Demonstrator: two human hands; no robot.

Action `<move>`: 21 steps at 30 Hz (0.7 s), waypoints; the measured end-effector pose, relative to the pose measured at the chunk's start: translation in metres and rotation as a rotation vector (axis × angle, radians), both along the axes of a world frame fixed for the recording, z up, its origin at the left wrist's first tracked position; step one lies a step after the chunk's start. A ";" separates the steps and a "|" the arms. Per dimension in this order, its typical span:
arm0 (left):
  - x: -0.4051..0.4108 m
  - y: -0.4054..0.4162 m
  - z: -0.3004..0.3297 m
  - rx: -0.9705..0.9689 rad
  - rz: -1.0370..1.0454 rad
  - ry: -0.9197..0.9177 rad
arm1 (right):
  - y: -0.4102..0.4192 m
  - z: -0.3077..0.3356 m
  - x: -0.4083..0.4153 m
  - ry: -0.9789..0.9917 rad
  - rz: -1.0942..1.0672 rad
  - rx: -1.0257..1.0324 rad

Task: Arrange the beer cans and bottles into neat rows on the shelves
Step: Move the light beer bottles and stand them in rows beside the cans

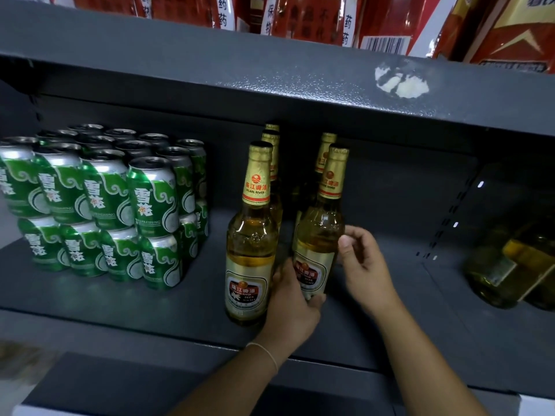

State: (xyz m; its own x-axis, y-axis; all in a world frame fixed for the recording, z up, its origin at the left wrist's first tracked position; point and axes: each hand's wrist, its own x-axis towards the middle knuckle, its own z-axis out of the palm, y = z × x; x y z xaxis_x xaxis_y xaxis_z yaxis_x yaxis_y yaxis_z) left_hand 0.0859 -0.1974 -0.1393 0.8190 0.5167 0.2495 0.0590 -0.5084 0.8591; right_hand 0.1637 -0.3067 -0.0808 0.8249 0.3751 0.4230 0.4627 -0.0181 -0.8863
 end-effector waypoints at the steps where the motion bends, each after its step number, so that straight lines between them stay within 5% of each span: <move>1: 0.000 0.000 0.001 -0.007 -0.001 0.000 | 0.001 -0.003 -0.001 0.018 -0.026 -0.003; 5: 0.000 0.000 0.003 -0.071 -0.013 -0.002 | 0.003 -0.010 0.000 0.072 -0.035 -0.043; 10: 0.001 -0.001 0.003 -0.041 -0.004 0.022 | -0.006 -0.018 -0.001 0.170 0.232 -0.031; 21: -0.001 0.000 0.008 0.056 0.012 0.123 | 0.005 -0.030 0.001 0.081 0.166 -0.108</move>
State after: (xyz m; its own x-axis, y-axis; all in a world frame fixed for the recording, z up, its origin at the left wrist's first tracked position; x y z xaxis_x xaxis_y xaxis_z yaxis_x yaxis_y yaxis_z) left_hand 0.0854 -0.1976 -0.1316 0.8390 0.5147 0.1765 0.1683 -0.5539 0.8154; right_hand 0.1652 -0.3019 -0.1111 0.7780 0.5480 0.3073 0.3942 -0.0450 -0.9179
